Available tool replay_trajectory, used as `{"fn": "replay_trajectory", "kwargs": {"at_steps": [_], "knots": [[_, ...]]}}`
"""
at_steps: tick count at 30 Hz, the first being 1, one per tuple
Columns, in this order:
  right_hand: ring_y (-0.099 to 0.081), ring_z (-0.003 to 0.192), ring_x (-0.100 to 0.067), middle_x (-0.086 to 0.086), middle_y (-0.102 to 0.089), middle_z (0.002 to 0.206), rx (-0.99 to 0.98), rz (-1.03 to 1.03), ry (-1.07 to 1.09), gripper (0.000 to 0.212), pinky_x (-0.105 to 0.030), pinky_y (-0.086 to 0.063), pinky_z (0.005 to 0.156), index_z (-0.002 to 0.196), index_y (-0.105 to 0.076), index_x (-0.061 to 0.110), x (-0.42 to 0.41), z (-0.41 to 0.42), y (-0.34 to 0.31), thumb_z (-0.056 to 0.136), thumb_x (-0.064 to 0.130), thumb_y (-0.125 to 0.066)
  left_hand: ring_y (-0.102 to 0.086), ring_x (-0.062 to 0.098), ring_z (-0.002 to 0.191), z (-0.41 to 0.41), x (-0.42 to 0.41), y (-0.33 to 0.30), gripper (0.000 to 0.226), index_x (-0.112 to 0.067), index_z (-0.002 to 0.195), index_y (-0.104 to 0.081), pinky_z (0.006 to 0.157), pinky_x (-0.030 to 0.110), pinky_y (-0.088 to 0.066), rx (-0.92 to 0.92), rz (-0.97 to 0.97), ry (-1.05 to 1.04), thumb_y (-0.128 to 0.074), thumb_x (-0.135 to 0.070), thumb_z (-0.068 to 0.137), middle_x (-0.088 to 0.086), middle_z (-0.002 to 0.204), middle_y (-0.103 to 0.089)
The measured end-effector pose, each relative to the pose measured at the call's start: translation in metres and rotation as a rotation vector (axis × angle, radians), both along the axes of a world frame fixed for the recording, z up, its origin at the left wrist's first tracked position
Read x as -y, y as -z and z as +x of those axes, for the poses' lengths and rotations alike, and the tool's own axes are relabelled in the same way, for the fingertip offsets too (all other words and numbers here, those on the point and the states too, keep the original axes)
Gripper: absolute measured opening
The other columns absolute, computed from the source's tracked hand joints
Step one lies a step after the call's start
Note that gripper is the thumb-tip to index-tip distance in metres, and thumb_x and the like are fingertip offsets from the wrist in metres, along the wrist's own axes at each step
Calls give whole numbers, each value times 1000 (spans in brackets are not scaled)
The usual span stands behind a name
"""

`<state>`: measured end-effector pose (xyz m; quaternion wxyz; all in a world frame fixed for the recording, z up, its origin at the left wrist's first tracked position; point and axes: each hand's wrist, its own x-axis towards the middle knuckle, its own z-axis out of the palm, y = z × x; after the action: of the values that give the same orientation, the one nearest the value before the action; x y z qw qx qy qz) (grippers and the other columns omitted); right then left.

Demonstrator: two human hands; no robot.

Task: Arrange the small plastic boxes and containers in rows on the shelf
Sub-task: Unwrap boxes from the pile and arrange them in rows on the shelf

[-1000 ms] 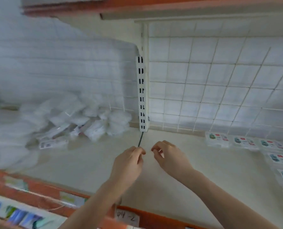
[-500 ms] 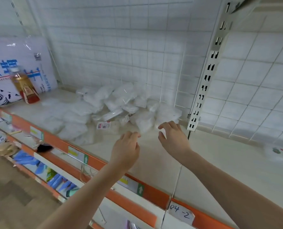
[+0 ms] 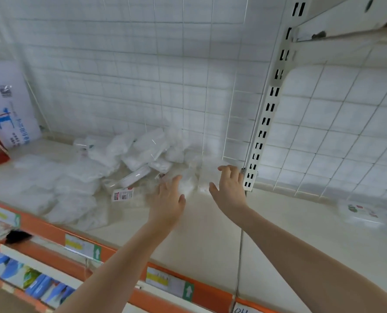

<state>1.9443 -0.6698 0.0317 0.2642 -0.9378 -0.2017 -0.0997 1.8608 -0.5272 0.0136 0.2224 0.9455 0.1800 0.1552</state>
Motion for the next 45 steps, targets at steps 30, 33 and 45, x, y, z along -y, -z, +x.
{"fn": "replay_trajectory", "kwargs": {"at_steps": [30,33,45], "knots": [[-47,112,-25,-6,-29,136,68,37,-157,59,-36,-35,99,139,-32,13,72,-20,-7,86,22,-56,-54,32,87,-14,68,-13,30,-6,114,-50,63,37,-46,588,-90,24,-58,-4,86,17,110,-49],[-51,103,-27,-7,-30,135,60,77,-147,59,-37,-36,97,138,-33,11,96,-23,-10,85,22,-57,-56,35,79,-12,90,-18,31,-10,115,-46,59,36,-42,622,-110,83,-57,-4,86,16,110,-45],[-54,106,-26,2,-38,128,10,204,39,45,-40,-47,88,129,-43,22,209,-44,-1,87,35,-54,-49,-12,74,0,197,-22,36,-19,115,-42,60,36,-48,646,-330,333,-57,-2,87,-4,105,-35]]}}
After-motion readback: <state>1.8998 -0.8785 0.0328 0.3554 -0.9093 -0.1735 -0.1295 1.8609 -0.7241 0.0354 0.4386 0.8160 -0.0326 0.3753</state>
